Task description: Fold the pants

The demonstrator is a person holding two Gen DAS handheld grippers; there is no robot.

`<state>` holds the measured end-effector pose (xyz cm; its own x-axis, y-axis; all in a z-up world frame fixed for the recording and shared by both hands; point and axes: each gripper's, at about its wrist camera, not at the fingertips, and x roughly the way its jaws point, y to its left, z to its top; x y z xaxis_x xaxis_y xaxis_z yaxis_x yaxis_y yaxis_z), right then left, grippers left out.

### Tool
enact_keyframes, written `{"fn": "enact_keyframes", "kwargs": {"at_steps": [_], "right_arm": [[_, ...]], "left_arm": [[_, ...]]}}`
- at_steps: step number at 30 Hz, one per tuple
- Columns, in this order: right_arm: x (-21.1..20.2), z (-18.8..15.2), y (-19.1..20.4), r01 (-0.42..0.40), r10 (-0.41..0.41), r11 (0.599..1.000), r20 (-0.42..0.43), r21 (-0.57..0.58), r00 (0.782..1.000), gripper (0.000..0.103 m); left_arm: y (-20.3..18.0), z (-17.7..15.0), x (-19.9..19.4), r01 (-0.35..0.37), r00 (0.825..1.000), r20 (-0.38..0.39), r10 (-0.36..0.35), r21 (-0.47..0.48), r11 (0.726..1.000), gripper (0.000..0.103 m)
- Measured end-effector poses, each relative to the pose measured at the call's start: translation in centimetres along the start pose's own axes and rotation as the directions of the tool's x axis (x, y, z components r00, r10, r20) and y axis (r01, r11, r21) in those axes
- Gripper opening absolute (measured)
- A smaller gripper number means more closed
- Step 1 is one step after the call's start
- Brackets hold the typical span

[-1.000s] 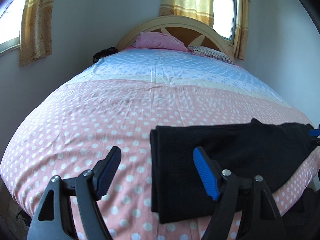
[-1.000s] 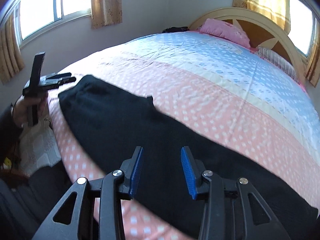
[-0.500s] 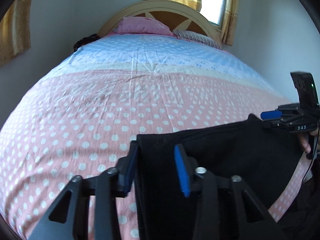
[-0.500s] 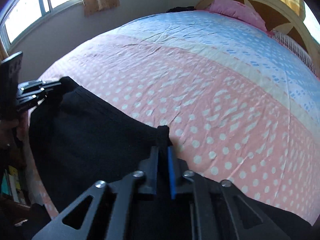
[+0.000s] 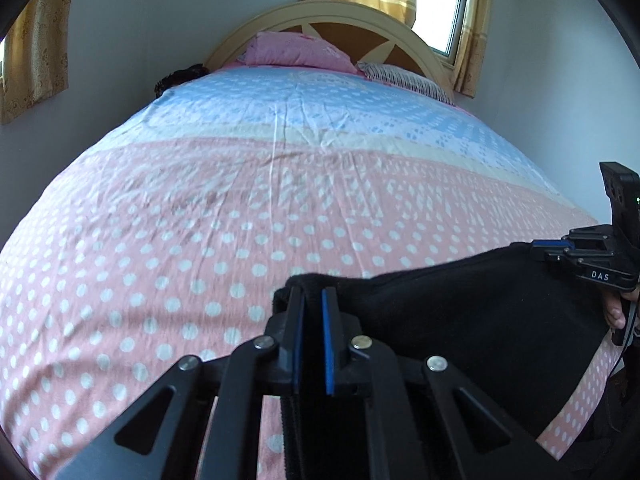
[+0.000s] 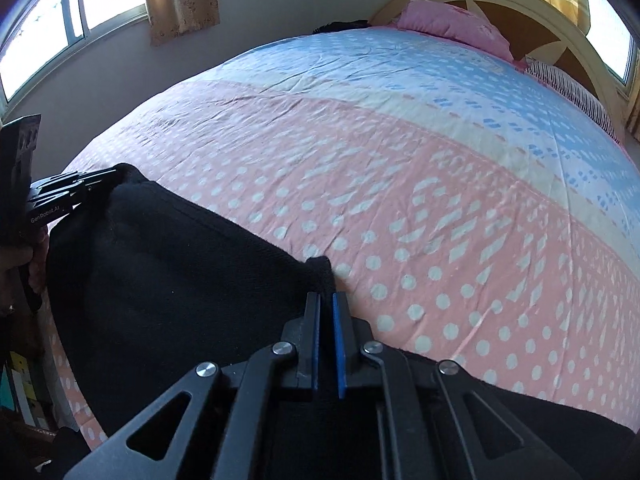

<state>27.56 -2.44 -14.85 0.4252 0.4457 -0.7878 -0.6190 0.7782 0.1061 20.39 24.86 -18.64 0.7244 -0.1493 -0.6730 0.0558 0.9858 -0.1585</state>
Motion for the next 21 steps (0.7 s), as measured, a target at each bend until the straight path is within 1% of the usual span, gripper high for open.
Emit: {"fn": "enact_keyframes", "kwargs": {"at_steps": [1, 2, 3, 4, 5, 6, 7, 9, 10, 11, 13, 15, 17, 19, 21], "right_arm": [[-0.2, -0.1, -0.1, -0.001, 0.001, 1.0, 0.008, 0.004, 1.0, 0.014], [-0.3, -0.1, -0.3, -0.003, 0.002, 1.0, 0.003, 0.016, 1.0, 0.033], [-0.5, -0.2, -0.7, 0.002, -0.002, 0.999, -0.009, 0.039, 1.0, 0.045], [-1.0, -0.3, -1.3, -0.002, 0.002, 0.998, -0.004, 0.064, 1.0, 0.056], [-1.8, -0.6, -1.9, -0.016, 0.015, 0.996, 0.013, 0.09, 1.0, 0.056], [-2.7, -0.9, -2.5, -0.029, 0.026, 0.993, 0.03, 0.114, 0.999, 0.056], [-3.7, -1.4, -3.2, -0.034, 0.028, 0.99, 0.048, 0.136, 0.998, 0.056], [-6.2, -2.5, -4.7, -0.012, -0.003, 0.986, 0.087, 0.165, 0.996, 0.056], [-7.4, -3.3, -5.5, -0.005, -0.014, 0.984, 0.102, 0.18, 0.995, 0.056], [-8.5, -3.9, -6.1, -0.001, -0.022, 0.981, 0.114, 0.194, 0.993, 0.056], [-11.0, -5.7, -7.9, 0.01, -0.045, 0.971, 0.139, 0.239, 0.989, 0.056], [-13.0, -7.4, -9.5, 0.02, -0.065, 0.958, 0.15, 0.287, 0.986, 0.056], [-15.3, -9.7, -11.4, 0.032, -0.092, 0.939, 0.159, 0.343, 0.983, 0.056], [-17.4, -12.2, -13.1, 0.046, -0.121, 0.915, 0.163, 0.401, 0.979, 0.056], [-19.3, -14.9, -14.8, 0.039, -0.128, 0.887, 0.163, 0.461, 0.978, 0.056]], "left_arm": [[0.0, -0.1, -0.1, -0.002, 1.0, 0.009, 0.002, 0.0, 1.0, 0.012], [0.0, -0.1, -0.4, -0.01, 1.0, 0.016, 0.01, -0.002, 1.0, 0.016], [0.0, -0.1, -0.5, -0.01, 1.0, 0.016, 0.01, -0.005, 1.0, 0.017], [0.1, 0.0, -0.7, -0.026, 1.0, 0.01, 0.026, -0.007, 1.0, 0.029], [0.1, 0.0, -0.9, -0.064, 0.998, 0.004, 0.064, -0.011, 0.998, 0.044], [0.2, -0.1, -1.3, -0.098, 0.995, 0.009, 0.098, -0.011, 0.995, 0.048], [-0.1, -0.2, -2.2, -0.13, 0.991, 0.035, 0.13, -0.003, 0.992, 0.05], [-0.7, -0.2, -4.0, -0.16, 0.982, 0.099, 0.158, 0.011, 0.987, 0.053], [-1.3, -0.2, -5.0, -0.165, 0.978, 0.13, 0.161, 0.02, 0.986, 0.06], [-2.2, -0.1, -5.9, -0.157, 0.976, 0.157, 0.151, 0.031, 0.987, 0.065], [-3.8, 0.2, -6.7, -0.126, 0.978, 0.177, 0.114, 0.056, 0.99, 0.067], [-6.3, 0.5, -6.9, -0.092, 0.981, 0.18, 0.073, 0.1, 0.991, 0.067], [-9.4, 0.7, -6.6, -0.053, 0.986, 0.167, 0.028, 0.148, 0.988, 0.067], [-12.4, 0.6, -6.0, 0.006, 0.989, 0.145, -0.035, 0.195, 0.981, 0.067], [-16.1, 0.2, -5.4, 0.058, 0.989, 0.118, -0.091, 0.258, 0.964, 0.067]]}}
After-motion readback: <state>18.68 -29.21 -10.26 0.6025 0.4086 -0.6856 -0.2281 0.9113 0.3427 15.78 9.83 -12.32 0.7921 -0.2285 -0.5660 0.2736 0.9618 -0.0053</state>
